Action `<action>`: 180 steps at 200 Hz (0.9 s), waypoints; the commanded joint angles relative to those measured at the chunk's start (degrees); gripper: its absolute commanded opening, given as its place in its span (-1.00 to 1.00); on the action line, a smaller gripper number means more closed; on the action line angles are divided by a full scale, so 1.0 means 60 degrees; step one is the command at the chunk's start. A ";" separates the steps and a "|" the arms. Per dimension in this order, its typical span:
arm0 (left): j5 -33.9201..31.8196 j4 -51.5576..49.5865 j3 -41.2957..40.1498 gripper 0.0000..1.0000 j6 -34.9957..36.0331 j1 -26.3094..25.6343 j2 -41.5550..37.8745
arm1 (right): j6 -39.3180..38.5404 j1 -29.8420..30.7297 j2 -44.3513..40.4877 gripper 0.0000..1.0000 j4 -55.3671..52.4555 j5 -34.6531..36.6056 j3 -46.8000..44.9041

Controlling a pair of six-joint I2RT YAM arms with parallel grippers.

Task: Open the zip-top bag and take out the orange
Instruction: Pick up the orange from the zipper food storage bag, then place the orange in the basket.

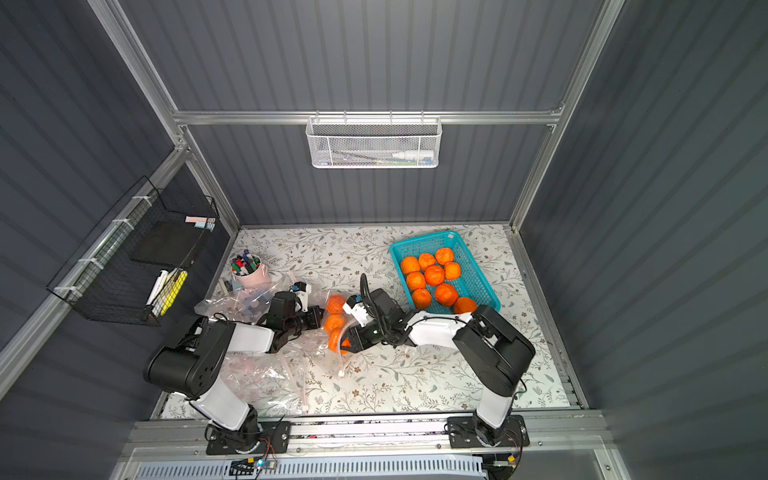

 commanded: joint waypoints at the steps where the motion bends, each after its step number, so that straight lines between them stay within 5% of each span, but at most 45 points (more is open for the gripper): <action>1: -0.0133 -0.1619 -0.0423 -1.00 0.0041 -0.0069 0.0280 | -0.0675 -0.0323 -0.0881 -0.52 -0.1056 0.0591 -0.0143; 86: -0.0103 -0.1668 -0.0386 -1.00 0.0108 -0.0062 0.0324 | -0.1562 -0.2624 -0.4248 -0.53 -0.4365 0.2689 -0.0003; 180: -0.0085 -0.1661 -0.0376 -1.00 0.0129 -0.0069 0.0335 | -0.1091 -0.5361 -0.3783 -0.52 -0.6075 0.7302 0.1412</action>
